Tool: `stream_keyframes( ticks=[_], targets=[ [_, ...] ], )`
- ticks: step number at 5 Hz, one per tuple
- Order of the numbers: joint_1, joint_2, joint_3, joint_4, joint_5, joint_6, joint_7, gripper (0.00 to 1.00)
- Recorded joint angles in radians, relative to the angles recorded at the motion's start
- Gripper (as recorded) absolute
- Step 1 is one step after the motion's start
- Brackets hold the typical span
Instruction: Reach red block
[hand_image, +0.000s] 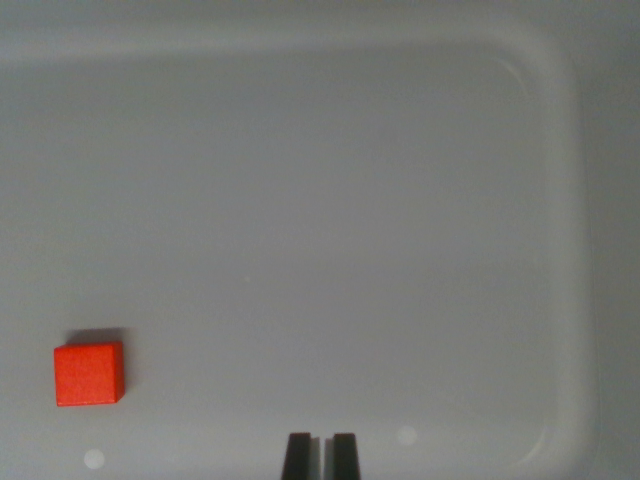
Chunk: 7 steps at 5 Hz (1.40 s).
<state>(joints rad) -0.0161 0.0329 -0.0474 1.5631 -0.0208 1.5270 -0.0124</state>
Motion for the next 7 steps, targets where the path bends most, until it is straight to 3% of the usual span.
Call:
stream_keyframes(
  ticks=[4, 7],
  targets=[
    [0.0006, 0.001, 0.001, -0.002, 0.0, -0.003, 0.0, 0.0],
    [0.0056, 0.008, 0.006, -0.021, 0.0001, -0.028, 0.003, 0.0]
  ],
)
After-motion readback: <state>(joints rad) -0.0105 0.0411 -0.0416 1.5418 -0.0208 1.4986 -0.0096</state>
